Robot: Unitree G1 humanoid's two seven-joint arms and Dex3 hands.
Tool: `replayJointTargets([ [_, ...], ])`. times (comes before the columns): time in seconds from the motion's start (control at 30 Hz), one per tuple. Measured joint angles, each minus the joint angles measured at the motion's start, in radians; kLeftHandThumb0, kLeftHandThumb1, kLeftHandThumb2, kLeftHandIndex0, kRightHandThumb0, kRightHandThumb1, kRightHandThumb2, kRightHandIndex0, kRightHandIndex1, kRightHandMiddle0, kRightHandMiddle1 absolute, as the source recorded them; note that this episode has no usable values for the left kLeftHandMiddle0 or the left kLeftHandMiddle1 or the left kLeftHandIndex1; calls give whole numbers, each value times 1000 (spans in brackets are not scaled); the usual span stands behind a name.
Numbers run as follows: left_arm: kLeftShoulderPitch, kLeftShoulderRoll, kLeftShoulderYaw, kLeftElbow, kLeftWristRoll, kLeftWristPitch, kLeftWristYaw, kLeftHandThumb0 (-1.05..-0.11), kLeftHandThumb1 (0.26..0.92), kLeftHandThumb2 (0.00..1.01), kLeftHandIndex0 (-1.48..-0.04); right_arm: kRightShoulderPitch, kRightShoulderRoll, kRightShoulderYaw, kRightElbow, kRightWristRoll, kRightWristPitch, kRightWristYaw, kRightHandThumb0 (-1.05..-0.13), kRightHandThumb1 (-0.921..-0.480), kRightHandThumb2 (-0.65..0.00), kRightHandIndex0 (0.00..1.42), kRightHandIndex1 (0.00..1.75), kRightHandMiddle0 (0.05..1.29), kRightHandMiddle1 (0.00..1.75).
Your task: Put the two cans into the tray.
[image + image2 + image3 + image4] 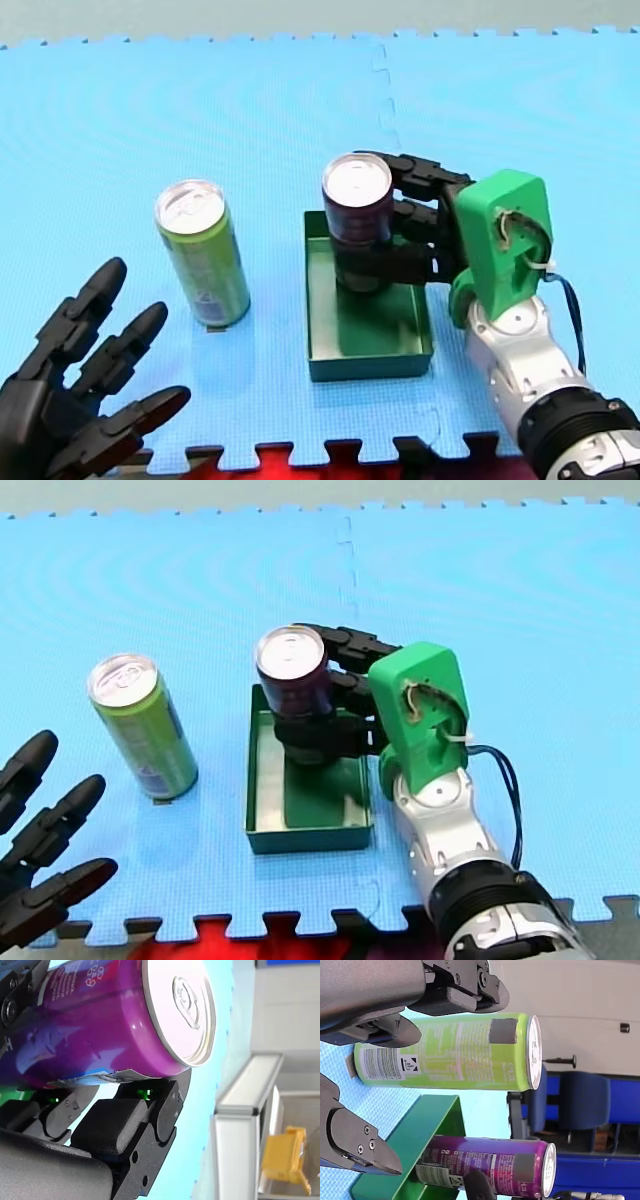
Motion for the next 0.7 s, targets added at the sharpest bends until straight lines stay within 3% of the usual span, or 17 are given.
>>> replayJointTargets([
  [0.2,4,0,0,-1,3,-5,2,-836,682,1,-271,0,-1,-17,20,15,-32,25,-358,-775,-1,1358,0,1225,0],
  [0.47,10,0,0,-8,7,-7,4,-831,686,1,-275,0,-10,-29,36,19,-52,41,-361,-776,-1,1355,0,1216,0],
  [0.7,13,2,1,-11,6,-7,4,-824,687,1,-275,0,-16,-44,46,25,-86,52,-360,-778,-1,1356,1,1214,0],
])
